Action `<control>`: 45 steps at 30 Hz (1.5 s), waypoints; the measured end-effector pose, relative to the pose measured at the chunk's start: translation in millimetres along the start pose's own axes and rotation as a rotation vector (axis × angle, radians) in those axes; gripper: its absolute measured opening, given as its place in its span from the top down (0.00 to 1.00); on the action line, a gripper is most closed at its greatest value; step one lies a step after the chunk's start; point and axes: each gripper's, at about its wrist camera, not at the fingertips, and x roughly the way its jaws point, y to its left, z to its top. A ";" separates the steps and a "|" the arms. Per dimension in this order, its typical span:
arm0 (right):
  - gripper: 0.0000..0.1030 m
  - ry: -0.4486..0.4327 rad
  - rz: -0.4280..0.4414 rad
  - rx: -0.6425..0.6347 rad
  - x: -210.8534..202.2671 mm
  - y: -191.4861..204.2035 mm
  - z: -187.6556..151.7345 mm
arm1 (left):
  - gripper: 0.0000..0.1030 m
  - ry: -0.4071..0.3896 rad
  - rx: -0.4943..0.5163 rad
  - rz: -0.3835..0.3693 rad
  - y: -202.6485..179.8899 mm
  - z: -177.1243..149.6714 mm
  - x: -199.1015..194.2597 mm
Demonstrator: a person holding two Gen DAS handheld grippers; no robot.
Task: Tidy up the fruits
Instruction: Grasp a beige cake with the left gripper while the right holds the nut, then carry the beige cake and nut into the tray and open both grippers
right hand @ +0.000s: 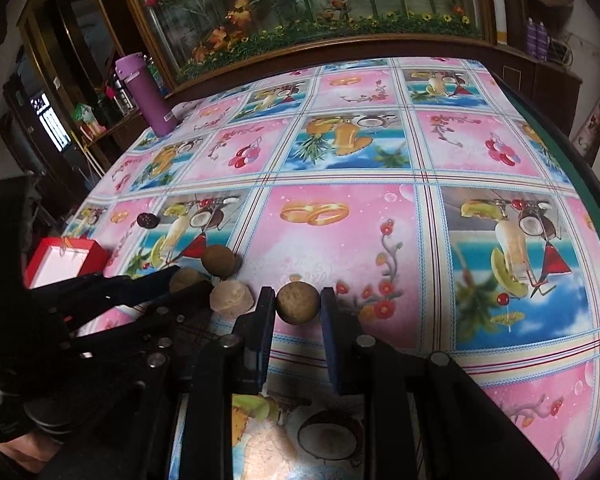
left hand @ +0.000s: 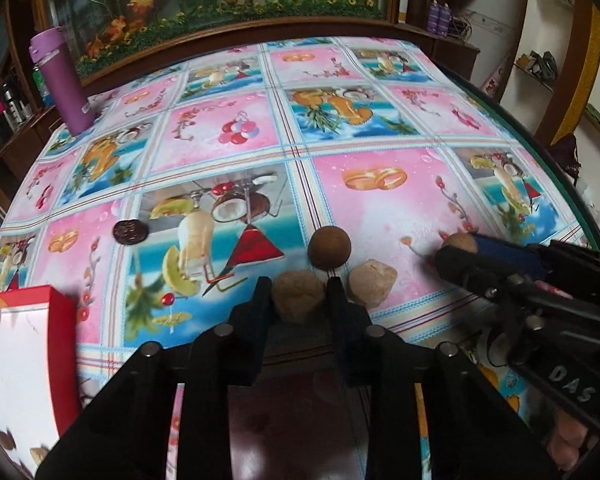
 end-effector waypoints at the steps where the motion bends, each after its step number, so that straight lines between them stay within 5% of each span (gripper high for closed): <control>1: 0.79 0.001 0.004 -0.002 -0.2 1.3 -0.4 | 0.71 -0.010 -0.003 0.004 0.4 -0.8 -4.2; 13: 0.79 -0.034 -0.010 -0.082 -21.0 55.5 -10.3 | 0.71 -0.131 -0.024 0.078 14.3 -21.7 -65.0; 26: 0.79 -0.083 0.024 -0.254 -43.6 156.7 -8.1 | 0.71 -0.241 -0.150 0.181 85.7 -53.0 -139.8; 45: 0.79 0.024 0.103 -0.403 -0.6 277.3 -50.2 | 0.71 -0.220 -0.325 0.286 190.0 -122.0 -157.1</control>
